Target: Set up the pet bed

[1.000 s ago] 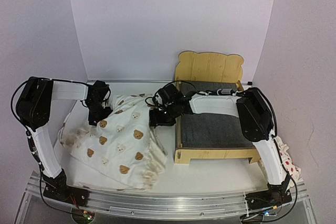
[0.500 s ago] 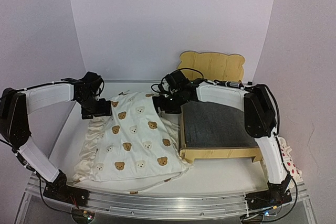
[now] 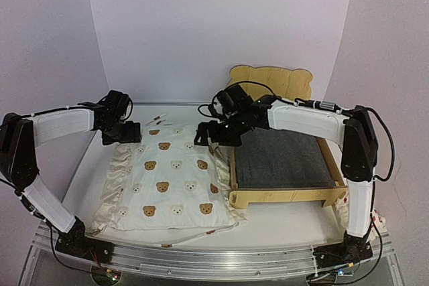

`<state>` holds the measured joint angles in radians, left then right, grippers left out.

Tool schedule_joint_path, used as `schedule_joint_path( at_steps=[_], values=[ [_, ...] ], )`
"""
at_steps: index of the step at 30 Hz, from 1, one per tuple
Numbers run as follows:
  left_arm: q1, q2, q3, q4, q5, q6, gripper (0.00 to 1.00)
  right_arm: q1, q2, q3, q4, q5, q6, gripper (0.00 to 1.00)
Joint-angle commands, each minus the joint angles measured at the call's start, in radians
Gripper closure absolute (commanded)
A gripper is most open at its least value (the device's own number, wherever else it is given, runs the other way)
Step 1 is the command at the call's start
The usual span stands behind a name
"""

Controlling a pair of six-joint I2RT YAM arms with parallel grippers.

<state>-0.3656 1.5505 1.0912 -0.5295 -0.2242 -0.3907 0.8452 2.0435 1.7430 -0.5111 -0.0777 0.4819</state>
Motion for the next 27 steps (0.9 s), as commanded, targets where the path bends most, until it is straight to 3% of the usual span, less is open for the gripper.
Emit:
schedule_joint_path(
  at_steps=[1,13,22,25,27],
  values=[
    [0.005,-0.001,-0.036,0.064,0.064,0.009,0.06,0.032,-0.06,-0.055,-0.044,0.04,0.057,0.02],
    [-0.008,-0.164,-0.123,-0.019,0.194,-0.065,0.05,0.038,0.092,0.031,-0.05,-0.044,0.027,0.02],
    [-0.026,-0.17,-0.278,0.115,0.359,-0.096,0.06,0.038,0.196,0.081,-0.05,-0.16,0.0,0.02],
    [-0.027,-0.142,-0.314,0.172,0.401,-0.099,0.09,0.038,0.218,0.083,-0.05,-0.187,-0.006,0.07],
    [-0.027,-0.133,-0.332,0.198,0.411,-0.099,0.14,0.038,0.229,0.084,-0.05,-0.195,-0.013,0.16]
  ],
)
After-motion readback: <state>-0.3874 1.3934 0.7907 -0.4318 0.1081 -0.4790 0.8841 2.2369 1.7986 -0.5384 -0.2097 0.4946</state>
